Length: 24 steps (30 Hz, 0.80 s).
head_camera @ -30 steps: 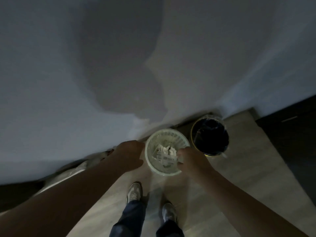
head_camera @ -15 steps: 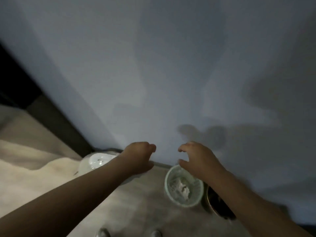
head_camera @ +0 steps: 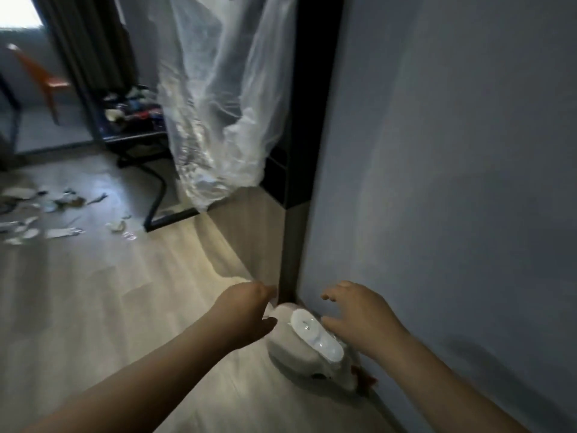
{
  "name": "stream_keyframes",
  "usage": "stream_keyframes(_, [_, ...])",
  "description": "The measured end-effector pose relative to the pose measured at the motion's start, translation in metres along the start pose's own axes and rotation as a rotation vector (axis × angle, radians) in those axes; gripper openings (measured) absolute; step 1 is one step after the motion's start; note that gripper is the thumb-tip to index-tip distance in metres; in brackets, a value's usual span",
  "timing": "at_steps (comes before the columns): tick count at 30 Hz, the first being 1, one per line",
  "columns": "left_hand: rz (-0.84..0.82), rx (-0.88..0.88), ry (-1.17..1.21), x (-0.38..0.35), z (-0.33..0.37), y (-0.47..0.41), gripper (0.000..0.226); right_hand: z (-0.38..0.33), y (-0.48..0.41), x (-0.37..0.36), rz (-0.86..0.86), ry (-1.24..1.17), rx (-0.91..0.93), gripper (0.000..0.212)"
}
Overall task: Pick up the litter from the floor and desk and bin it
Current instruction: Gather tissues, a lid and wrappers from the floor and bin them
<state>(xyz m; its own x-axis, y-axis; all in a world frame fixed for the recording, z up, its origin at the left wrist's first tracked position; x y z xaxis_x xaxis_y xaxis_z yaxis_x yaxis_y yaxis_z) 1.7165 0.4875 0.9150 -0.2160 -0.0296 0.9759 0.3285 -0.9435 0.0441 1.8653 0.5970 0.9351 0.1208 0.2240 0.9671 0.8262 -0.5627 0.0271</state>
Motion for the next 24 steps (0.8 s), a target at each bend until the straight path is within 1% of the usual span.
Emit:
stream_keyframes(3, [0.083, 0.124, 0.026, 0.028, -0.079, 0.048, 0.048, -0.086, -0.033, -0.009, 0.003, 0.013, 0.125, 0.036])
stream_keyframes(6, [0.144, 0.249, 0.049, 0.048, -0.161, 0.103, 0.049, -0.173, -0.061, -0.025, 0.000, 0.016, 0.231, 0.042])
stream_keyframes(10, [0.162, 0.410, 0.056, 0.061, -0.258, 0.173, 0.047, -0.282, -0.092, -0.059, -0.049, 0.027, 0.350, 0.044])
stream_keyframes(13, [0.149, 0.495, 0.049, 0.064, -0.314, 0.208, 0.046, -0.351, -0.111, -0.079, -0.082, 0.012, 0.420, 0.044])
stream_keyframes(18, [0.133, 0.603, 0.095, 0.066, -0.389, 0.241, 0.047, -0.433, -0.149, -0.110, -0.143, 0.050, 0.508, 0.043])
stream_keyframes(24, [0.142, 0.729, 0.118, 0.070, -0.471, 0.247, 0.047, -0.495, -0.215, -0.148, -0.213, 0.046, 0.590, 0.043])
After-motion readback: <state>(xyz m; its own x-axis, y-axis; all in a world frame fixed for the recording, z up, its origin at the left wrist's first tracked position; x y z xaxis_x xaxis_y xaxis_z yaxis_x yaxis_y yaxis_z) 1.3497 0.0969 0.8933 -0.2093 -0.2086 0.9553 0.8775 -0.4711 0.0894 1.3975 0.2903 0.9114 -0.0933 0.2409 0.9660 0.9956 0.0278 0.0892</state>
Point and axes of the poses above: each hand's wrist, its own y-axis away from the middle knuckle, its own x-axis out of the back of the hand, z = x × y, the point moved 4 cm from there along -y, towards the middle knuckle, and after that the axes turned 3 degrees about z, right-handed, at the moved point
